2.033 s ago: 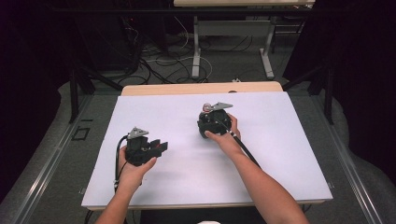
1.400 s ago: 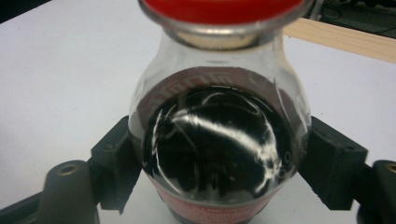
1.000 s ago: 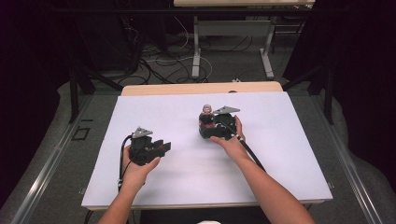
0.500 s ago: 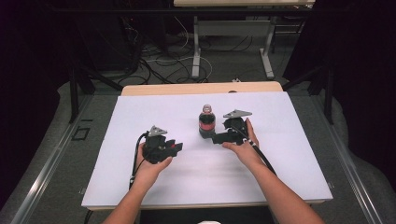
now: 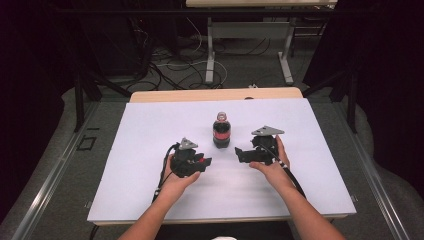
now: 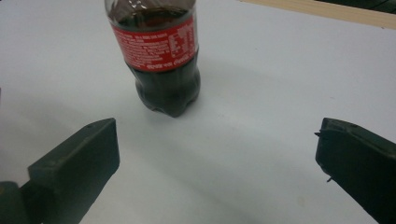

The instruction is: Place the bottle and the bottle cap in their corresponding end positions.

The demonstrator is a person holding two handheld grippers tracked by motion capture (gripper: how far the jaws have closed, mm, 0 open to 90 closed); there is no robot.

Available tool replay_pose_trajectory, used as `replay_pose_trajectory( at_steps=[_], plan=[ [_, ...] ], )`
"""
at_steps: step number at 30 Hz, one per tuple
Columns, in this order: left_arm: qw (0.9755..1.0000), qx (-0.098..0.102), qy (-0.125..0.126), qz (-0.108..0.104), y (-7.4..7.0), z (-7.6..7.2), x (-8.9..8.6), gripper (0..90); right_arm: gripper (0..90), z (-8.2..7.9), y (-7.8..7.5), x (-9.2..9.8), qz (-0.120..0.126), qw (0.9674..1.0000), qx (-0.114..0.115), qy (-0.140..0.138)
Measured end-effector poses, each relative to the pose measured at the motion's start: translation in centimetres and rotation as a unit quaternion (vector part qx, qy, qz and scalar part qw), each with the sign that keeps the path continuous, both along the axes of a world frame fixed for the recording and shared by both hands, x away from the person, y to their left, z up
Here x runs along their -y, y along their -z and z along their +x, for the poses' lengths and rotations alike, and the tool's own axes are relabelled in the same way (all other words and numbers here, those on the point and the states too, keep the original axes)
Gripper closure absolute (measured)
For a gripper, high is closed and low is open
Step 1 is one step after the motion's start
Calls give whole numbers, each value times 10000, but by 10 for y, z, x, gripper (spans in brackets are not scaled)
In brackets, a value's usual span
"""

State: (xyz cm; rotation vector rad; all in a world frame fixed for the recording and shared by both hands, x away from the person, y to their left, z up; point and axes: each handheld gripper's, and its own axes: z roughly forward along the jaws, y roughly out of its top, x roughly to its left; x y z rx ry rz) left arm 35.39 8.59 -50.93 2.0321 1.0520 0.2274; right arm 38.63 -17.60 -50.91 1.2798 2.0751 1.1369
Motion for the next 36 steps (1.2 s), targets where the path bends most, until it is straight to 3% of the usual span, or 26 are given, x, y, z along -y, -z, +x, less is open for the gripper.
replay_pose_trajectory(
  at_steps=[6,13,14,20,21,24,36],
  plan=[
    [9998,-67,185,-41,14,-2,17,619,0,-9,7,13,69,9999,-97,85],
    [9993,-218,305,-86,32,-6,35,618,0,-17,11,23,159,9997,-59,157],
    [9989,-146,434,66,33,-5,36,618,0,-17,11,23,146,9997,-51,166],
    [9990,-218,383,-38,43,-6,48,618,0,-19,17,27,89,9997,-91,186],
    [9987,-150,483,97,43,-5,48,618,0,-20,17,27,99,9997,-104,198],
    [9986,-36,507,160,46,-5,50,617,0,-21,19,28,90,9997,-126,214],
    [9983,-2,482,323,51,-4,51,610,0,-21,18,29,163,9995,-127,219]
  ],
)
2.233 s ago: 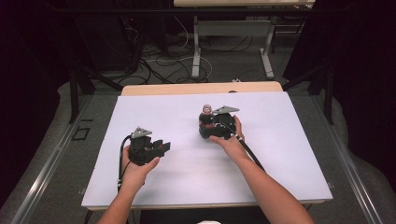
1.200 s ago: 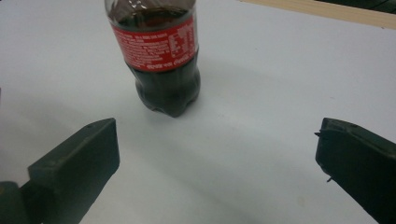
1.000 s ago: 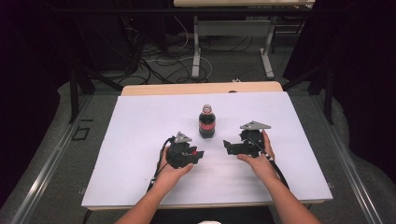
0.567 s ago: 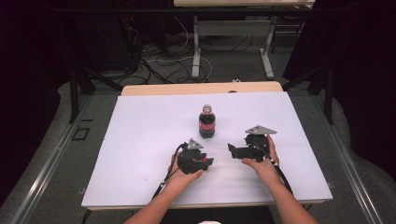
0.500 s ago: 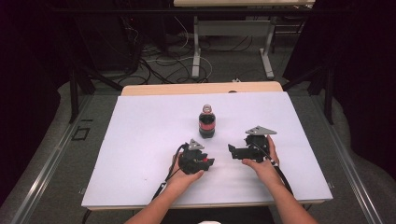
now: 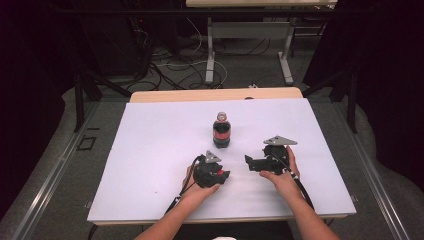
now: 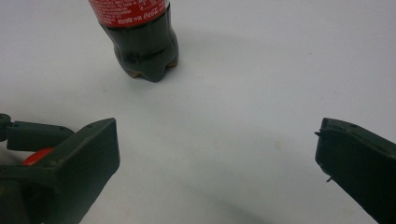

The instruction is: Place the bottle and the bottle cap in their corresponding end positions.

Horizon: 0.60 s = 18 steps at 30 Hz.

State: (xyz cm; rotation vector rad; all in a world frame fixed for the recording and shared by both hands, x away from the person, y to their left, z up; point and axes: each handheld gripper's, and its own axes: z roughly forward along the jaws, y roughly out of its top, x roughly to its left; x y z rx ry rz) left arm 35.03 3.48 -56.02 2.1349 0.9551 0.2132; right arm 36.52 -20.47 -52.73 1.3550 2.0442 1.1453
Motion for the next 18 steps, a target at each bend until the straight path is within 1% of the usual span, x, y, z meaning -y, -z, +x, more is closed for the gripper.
replay_pose_trajectory(
  at_steps=[2,4,7,9,11,12,13,14,15,16,17,18],
  plan=[
    [10000,-19,2,-3,0,0,0,601,0,0,0,1,17,10000,-12,-9],
    [10000,19,3,-4,0,0,0,581,0,0,-1,0,73,10000,-17,15],
    [10000,7,2,18,-3,0,-2,515,0,-1,-1,1,42,10000,-21,11],
    [9999,22,-41,-97,-6,0,-6,469,0,-1,-1,2,32,10000,23,2],
    [9998,23,-37,-188,-11,1,-12,418,0,-1,-2,2,49,10000,6,20],
    [9998,59,-51,-201,-14,2,-17,399,0,-1,-2,2,56,10000,5,27],
    [9996,98,-70,-261,-17,3,-21,378,0,-1,-2,3,41,10000,-4,37],
    [9995,143,-76,-255,-20,4,-26,349,0,-1,-2,3,43,10000,-4,32],
    [9994,115,-121,-310,-22,5,-30,322,0,-1,-2,3,44,10000,4,28],
    [9993,94,-171,-319,-25,5,-35,307,0,-1,-2,3,51,10000,-18,45],
    [9990,174,-222,-347,-27,7,-40,295,0,-1,-2,3,60,10000,-15,39],
    [9988,174,-268,-381,-30,7,-47,282,0,-1,-2,3,60,10000,-18,43]
  ],
)
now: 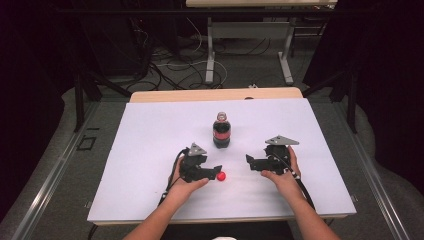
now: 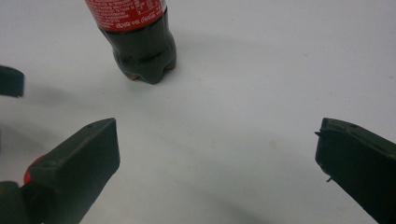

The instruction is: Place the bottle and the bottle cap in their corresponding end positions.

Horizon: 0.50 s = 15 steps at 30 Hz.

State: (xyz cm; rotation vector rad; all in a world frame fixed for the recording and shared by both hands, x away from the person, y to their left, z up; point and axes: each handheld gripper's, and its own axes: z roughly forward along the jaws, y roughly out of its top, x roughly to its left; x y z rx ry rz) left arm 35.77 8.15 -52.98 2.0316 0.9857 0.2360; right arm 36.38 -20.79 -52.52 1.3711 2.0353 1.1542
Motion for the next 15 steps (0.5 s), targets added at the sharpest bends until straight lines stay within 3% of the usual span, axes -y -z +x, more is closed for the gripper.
replay_pose_trajectory(
  at_steps=[5,10,15],
  plan=[
    [9994,276,-145,-179,-10,4,-31,265,0,0,1,1,-6,10000,22,8],
    [9975,235,-644,-180,-17,6,-64,254,0,0,1,4,16,10000,-16,77],
    [9943,285,-1029,-54,-19,6,-95,141,0,0,0,6,71,9999,-25,117]
  ],
)
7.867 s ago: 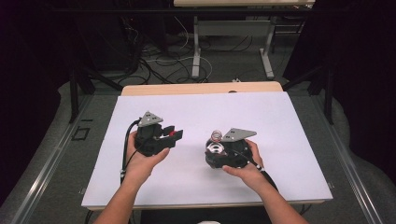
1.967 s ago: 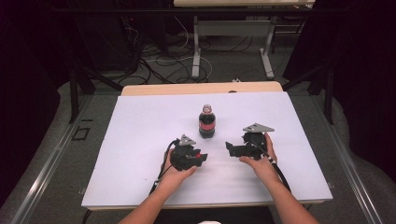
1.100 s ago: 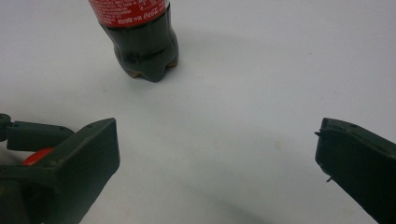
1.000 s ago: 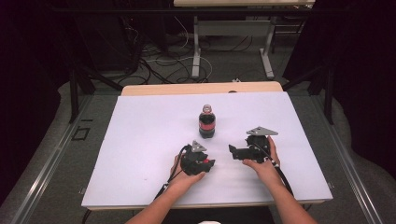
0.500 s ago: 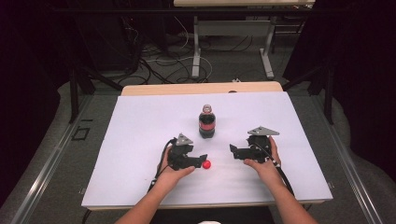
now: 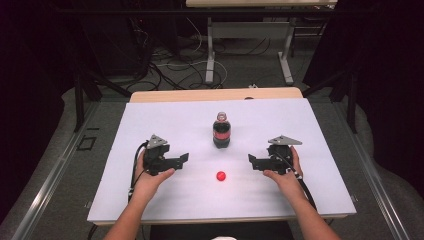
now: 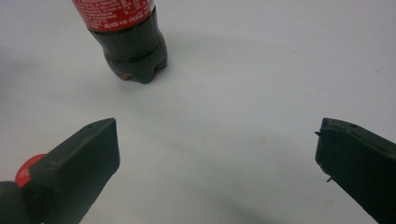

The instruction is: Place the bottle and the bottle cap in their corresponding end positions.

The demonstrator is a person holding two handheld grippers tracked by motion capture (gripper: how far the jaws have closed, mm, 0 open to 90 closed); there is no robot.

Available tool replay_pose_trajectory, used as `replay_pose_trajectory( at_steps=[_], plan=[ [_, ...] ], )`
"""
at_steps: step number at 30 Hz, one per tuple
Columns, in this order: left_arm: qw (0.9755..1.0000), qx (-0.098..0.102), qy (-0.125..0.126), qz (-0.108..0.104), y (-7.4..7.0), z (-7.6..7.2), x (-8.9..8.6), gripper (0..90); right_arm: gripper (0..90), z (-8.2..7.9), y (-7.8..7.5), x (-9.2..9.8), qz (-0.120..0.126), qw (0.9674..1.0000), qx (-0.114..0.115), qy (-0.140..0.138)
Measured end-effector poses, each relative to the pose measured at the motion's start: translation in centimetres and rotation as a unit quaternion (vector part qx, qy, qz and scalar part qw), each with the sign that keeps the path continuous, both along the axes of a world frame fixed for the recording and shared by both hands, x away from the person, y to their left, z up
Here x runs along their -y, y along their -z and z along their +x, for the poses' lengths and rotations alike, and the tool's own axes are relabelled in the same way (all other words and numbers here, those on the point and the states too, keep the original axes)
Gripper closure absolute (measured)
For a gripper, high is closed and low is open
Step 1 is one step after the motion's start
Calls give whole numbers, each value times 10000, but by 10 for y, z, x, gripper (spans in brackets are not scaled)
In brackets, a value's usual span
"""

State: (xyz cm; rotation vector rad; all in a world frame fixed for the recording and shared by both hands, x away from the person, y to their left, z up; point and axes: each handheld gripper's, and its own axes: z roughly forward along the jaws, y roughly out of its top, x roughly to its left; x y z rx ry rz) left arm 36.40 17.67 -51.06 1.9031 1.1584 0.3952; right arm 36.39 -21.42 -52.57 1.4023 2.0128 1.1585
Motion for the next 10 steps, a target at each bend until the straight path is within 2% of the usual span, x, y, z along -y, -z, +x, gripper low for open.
replay_pose_trajectory(
  at_steps=[3,5,7,10],
  plan=[
    [9998,-46,-164,77,4,1,-12,71,0,0,0,1,-20,10000,24,-16],
    [9995,-65,-297,36,8,1,-17,16,0,0,1,1,-41,10000,30,-24],
    [9994,-104,-309,108,10,1,-22,6,0,0,1,2,-62,10000,30,-38],
    [9993,-34,-348,132,13,2,-28,6,0,-1,1,3,-92,9999,29,-33]
  ],
)
